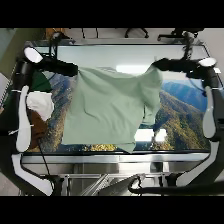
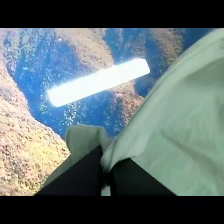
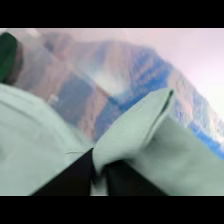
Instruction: Fold the shirts.
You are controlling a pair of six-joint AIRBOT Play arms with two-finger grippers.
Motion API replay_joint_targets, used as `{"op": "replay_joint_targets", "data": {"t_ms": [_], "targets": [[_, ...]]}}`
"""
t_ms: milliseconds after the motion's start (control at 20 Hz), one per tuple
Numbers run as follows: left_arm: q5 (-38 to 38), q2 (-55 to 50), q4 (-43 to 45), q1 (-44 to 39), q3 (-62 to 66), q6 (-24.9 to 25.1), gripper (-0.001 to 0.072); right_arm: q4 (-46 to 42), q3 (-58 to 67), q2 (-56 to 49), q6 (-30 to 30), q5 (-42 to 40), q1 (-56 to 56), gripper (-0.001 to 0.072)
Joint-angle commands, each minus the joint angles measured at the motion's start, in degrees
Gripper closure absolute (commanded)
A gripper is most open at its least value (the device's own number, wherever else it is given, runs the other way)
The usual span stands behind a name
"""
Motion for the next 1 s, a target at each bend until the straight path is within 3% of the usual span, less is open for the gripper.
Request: {"op": "replay_joint_targets", "data": {"t_ms": [0, 100, 250, 400, 500, 600, 750, 850, 950], "targets": [[-2.93, -8.20, 0.79, 1.25, 6.14, -5.40, 0.0051, -0.31, -0.59, -7.15, -0.52, -3.43, 2.78, 0.0412], [-8.70, -7.02, 0.85, 3.91, 6.03, -6.25, 0.0041, -0.94, -0.57, -5.38, 1.18, 0.90, 0.66, 0.0384], [-20.20, -3.45, 0.79, 9.44, 2.10, -7.45, 0.0041, -7.63, -0.63, -0.33, 11.89, 10.12, -6.01, 0.0385], [-23.39, 3.93, 0.85, 14.45, -13.99, -7.56, 0.0041, -10.64, -4.81, 4.26, 18.23, 20.68, -12.24, 0.0386], [-21.92, 9.46, 0.83, 16.52, -27.08, -6.62, 0.0042, -11.15, -14.03, 9.03, 18.45, 22.99, -15.19, 0.0387], [-18.08, 14.73, 0.90, 18.21, -39.54, -5.18, 0.0042, -12.07, -26.67, 15.45, 17.42, 21.79, -17.22, 0.0387], [-11.78, 20.52, 2.34, 20.59, -52.78, -4.17, 0.0041, -13.38, -44.57, 24.94, 14.69, 9.97, -17.00, 0.0383], [-8.85, 22.97, 4.74, 22.23, -58.14, -4.20, 0.0041, -13.44, -52.24, 27.17, 14.69, 5.33, -14.73, 0.0215], [-6.56, 24.09, 4.72, 22.91, -61.83, -4.20, 0.0041, -13.44, -57.24, 27.23, 14.27, 3.58, -11.41, 0.0217]]}}
